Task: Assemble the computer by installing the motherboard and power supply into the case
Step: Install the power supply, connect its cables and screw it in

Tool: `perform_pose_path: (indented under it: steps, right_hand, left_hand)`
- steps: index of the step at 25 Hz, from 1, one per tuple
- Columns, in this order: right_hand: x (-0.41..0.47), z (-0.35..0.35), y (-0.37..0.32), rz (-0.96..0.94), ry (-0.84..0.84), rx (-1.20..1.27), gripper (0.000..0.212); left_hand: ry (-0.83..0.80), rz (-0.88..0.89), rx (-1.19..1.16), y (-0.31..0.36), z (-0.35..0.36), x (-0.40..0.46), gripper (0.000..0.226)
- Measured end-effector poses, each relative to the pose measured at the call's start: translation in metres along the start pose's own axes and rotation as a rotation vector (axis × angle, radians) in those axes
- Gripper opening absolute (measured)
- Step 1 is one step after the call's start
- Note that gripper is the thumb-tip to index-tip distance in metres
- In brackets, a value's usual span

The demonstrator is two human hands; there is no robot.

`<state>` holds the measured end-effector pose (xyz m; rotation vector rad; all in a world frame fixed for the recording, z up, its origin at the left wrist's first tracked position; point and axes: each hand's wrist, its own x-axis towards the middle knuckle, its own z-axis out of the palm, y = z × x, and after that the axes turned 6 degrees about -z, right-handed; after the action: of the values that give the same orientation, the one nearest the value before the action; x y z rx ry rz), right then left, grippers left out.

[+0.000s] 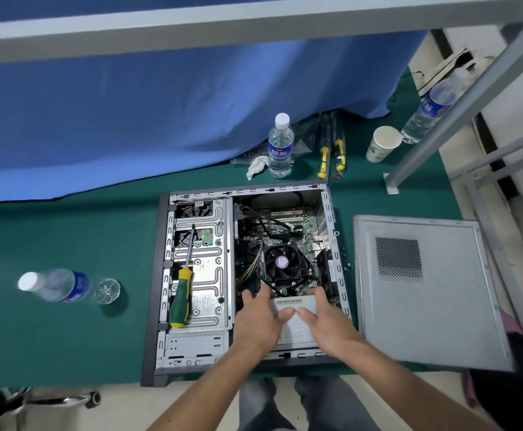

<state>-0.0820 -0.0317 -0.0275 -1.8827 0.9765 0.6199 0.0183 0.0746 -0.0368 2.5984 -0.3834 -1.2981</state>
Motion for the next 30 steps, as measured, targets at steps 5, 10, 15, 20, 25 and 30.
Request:
perform_pose_path:
  steps: [5, 10, 15, 20, 25, 30]
  right_hand:
    - [-0.003, 0.006, 0.002, 0.005, 0.018, -0.033, 0.037]
    - [-0.003, 0.002, 0.001, 0.009, 0.026, -0.011, 0.043]
    - [-0.013, -0.029, 0.001, -0.262, 0.357, -0.148, 0.039]
    - [0.016, -0.07, 0.025, -0.072, 0.136, -0.031, 0.055]
    - [0.021, -0.063, 0.041, -0.071, 0.098, 0.105, 0.054]
    - [0.024, -0.068, 0.04, -0.058, 0.058, 0.068, 0.055]
  left_hand:
    - [-0.035, 0.0, 0.075, -0.003, 0.002, 0.007, 0.061]
    - [-0.038, 0.026, 0.03, -0.009, 0.002, 0.008, 0.066]
    - [-0.104, 0.074, -0.166, -0.02, 0.0, 0.012, 0.067]
    - [-0.103, 0.117, -0.091, -0.007, 0.011, 0.012, 0.065]
    - [-0.078, 0.147, -0.094, 0.002, 0.017, 0.012, 0.06]
    - [-0.077, 0.157, -0.098, -0.005, 0.019, 0.014, 0.06]
